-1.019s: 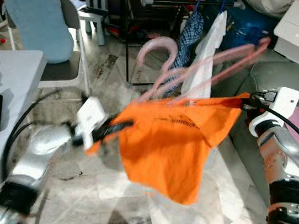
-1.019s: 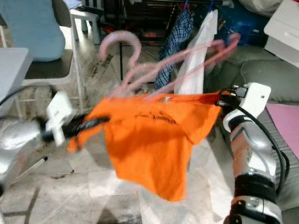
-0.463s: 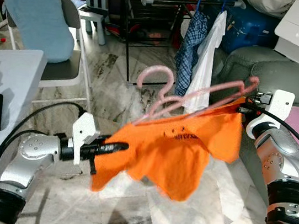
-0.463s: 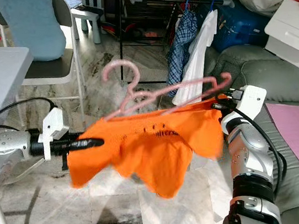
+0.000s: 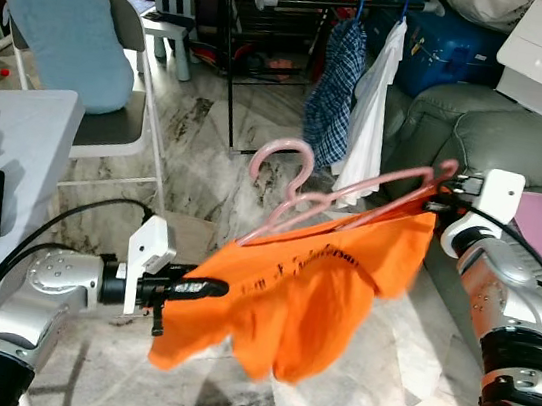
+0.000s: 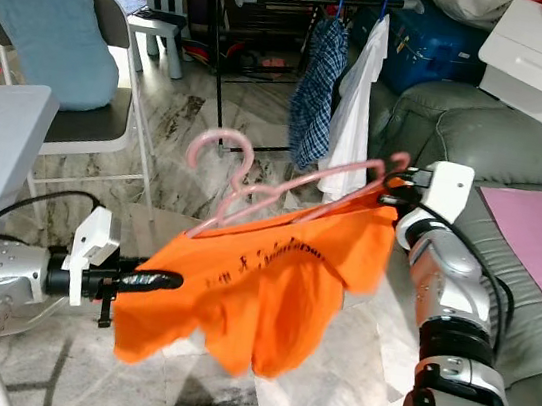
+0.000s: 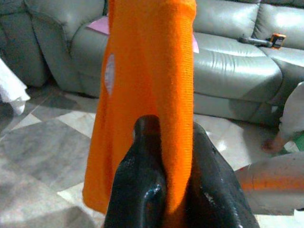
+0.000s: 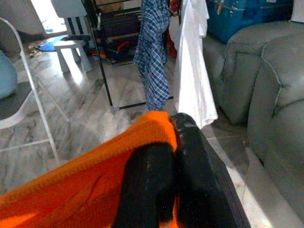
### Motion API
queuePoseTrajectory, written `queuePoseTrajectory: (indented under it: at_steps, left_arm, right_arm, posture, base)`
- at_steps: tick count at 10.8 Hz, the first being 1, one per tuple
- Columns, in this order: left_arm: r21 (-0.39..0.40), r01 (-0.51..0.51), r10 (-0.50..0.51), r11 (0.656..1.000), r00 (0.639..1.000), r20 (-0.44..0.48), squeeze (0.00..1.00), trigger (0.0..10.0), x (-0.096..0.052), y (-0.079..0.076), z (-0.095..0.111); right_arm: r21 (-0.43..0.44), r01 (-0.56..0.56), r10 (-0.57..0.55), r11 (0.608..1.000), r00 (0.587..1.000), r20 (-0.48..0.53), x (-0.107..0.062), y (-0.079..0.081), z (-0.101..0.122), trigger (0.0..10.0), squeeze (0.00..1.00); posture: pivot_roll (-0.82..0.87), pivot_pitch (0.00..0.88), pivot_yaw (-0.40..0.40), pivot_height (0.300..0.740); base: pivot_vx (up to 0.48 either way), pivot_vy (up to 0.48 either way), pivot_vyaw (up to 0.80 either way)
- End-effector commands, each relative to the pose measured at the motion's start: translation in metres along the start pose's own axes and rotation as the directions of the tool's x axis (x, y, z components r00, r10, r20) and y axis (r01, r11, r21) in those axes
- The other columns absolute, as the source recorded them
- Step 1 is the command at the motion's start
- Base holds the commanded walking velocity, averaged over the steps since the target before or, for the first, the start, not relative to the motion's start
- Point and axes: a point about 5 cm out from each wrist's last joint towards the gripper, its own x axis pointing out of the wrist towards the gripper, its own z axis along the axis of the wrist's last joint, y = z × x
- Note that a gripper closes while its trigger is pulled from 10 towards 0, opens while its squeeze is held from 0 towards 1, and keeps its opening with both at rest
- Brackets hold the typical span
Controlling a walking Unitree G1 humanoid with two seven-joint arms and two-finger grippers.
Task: Hang hanger
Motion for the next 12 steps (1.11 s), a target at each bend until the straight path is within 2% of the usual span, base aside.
queuePoseTrajectory:
  at_steps: [1, 6, 12]
  left_arm:
    - [-0.027, -0.023, 0.021, 0.999, 0.997, -0.071, 0.0, 0.0, -0.018, 0.002, -0.011]
    - [-0.018, -0.021, 0.018, 1.0, 0.984, -0.177, 0.0, 0.0, -0.019, 0.002, -0.028]
    - [0.017, -0.014, 0.018, 1.0, 0.966, -0.259, 0.0, 0.0, -0.016, 0.003, -0.037]
  right_arm:
    - [-0.036, 0.09, -0.086, 0.995, 0.99, 0.109, -0.004, -0.022, 0.03, 0.0, 0.0]
    - [-0.153, 0.03, -0.001, 0.988, 0.983, 0.184, 0.0, -0.013, 0.055, 0.0, 0.0]
    - [-0.3, -0.052, 0.116, 0.953, 0.973, 0.199, 0.004, 0.011, 0.06, 0.0, 0.0]
  posture:
    - [-0.13, 0.054, -0.015, 0.74]
    - [-0.13, 0.052, -0.009, 0.74]
    - [-0.14, 0.055, -0.007, 0.74]
  base:
    - [0.0, 0.0, 0.0]
    - [0.0, 0.0, 0.0]
    - [0.0, 0.0, 0.0]
